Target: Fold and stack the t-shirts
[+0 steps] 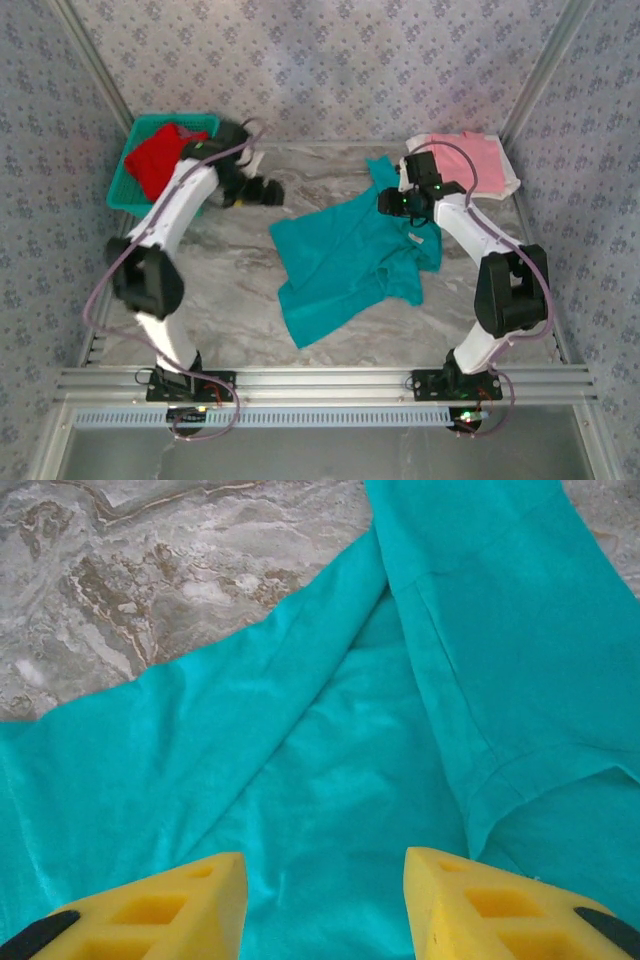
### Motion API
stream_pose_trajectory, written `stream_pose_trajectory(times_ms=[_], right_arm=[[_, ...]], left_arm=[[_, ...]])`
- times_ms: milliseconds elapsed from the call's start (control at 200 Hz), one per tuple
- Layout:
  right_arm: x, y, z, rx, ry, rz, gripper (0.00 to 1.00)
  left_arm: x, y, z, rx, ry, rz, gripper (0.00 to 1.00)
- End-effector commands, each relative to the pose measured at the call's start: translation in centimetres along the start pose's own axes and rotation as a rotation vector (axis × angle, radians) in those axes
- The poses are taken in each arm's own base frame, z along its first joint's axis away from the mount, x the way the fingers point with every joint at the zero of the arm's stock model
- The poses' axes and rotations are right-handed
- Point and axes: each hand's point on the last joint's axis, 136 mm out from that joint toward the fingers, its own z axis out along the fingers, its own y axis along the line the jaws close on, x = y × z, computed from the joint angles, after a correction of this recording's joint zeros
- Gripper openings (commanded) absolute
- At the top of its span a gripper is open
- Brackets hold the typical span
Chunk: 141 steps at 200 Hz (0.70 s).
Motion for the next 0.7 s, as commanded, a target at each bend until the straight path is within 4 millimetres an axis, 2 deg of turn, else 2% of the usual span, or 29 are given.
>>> stream_pose_trajectory(times_ms=[0,140,265,290,335,465,700], right_arm=[[-0.8,-0.5,0.3,0.044,-0.005,-0.020,0.48],[-1.2,-0.6,2.0,0.130,0.045,-0.086,0.49],[-0.5,-1.2,4.2,0.222,0.102,-0.131,0.51],[0.1,-1.6,4.4,0.245,0.139,-0.136,0.52],[0.1,-2.5,4.9,0.300,0.153,-0.139,0.52],[1.1,-3.8,6.4,0.380,0.224,-0.170,0.54],[2.4,-4.8,8.1,0.408,0.278,-0.178,0.52]], left_arm=[[-1.7,-1.7,-0.7,0.132,-0.260,0.017,0.87],[-0.9,-1.7,3.5,0.203,-0.292,-0.052,0.82],[-0.9,-1.5,7.0,0.206,-0.276,-0.068,0.80],[-1.0,-1.6,7.6,0.204,-0.270,-0.067,0.80],[-1.0,-1.6,8.7,0.195,-0.257,-0.067,0.80],[-1.3,-1.7,10.9,0.172,-0.257,-0.055,0.78],[-0.6,0.5,14.8,0.091,-0.206,-0.095,0.71]])
